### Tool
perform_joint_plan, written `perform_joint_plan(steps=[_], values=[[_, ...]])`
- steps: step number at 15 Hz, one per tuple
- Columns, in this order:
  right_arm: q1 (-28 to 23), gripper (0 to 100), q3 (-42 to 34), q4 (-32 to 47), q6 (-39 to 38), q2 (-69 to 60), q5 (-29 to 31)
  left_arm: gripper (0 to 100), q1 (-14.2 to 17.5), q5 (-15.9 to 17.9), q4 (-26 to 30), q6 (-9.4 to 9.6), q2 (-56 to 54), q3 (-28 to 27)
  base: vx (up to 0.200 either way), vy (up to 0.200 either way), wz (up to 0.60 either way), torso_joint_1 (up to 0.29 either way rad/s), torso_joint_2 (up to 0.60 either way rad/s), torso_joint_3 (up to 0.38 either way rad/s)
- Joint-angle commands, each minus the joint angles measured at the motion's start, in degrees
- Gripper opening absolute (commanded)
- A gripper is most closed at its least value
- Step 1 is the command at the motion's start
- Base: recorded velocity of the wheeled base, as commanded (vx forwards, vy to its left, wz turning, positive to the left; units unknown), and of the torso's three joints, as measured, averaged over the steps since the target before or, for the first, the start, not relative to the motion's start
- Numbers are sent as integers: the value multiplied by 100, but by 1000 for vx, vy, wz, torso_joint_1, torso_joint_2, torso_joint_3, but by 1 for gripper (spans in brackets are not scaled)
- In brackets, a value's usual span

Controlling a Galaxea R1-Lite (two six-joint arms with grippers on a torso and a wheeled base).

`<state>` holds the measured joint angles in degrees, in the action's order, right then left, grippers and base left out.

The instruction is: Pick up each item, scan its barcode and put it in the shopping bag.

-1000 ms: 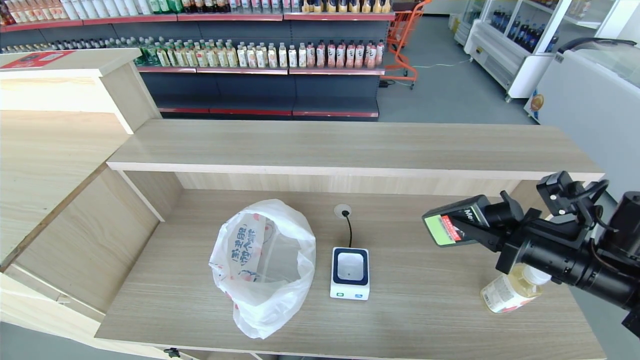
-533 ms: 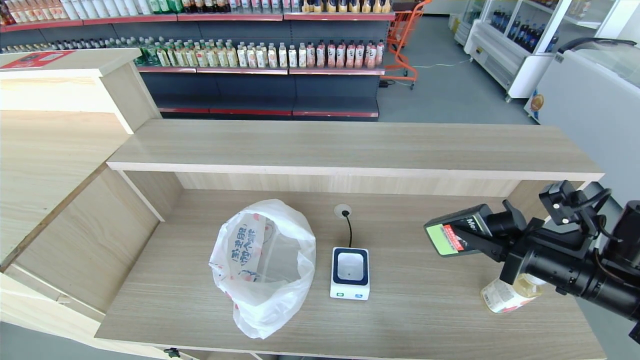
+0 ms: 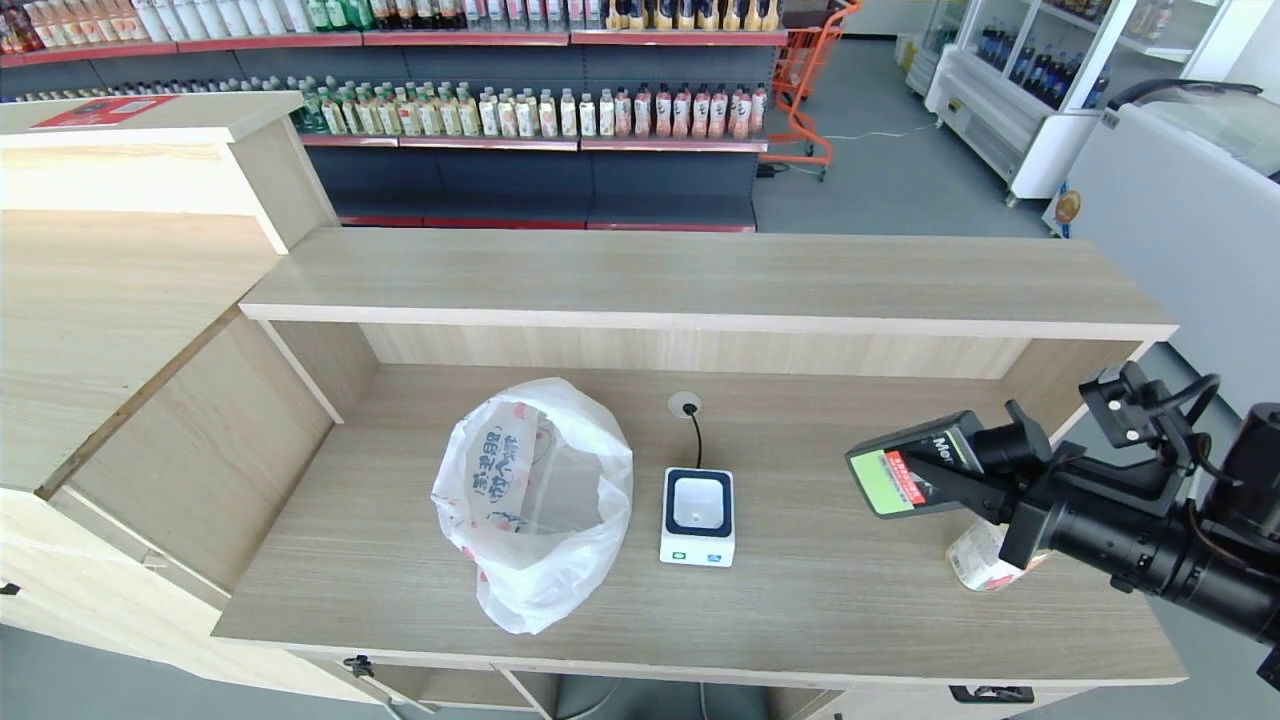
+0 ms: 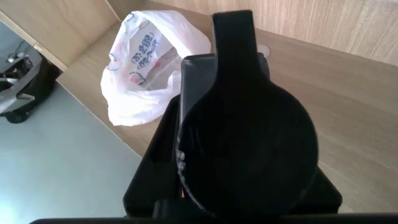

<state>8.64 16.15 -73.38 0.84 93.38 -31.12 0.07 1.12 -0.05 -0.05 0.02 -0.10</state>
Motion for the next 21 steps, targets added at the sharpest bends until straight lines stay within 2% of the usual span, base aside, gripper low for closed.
perform_joint_plan(steps=[1,10,14,18,21], values=[[-3,0,20,7,-75,31,1,100,1,2,5,5,-2,1,0,0,0,0,0,0],[32,0,371,43,-497,304,-17,100,1,2,5,5,-2,1,0,200,0,10,6,1],[419,0,872,51,-814,884,-8,100,1,2,-4,-4,-2,1,0,0,0,0,0,0],[929,0,1566,60,-822,2123,54,100,1,-7,-4,-4,-2,1,0,0,0,0,0,0],[990,0,2445,210,-796,3142,98,100,1,2,-4,-4,-2,1,0,0,0,0,0,0]])
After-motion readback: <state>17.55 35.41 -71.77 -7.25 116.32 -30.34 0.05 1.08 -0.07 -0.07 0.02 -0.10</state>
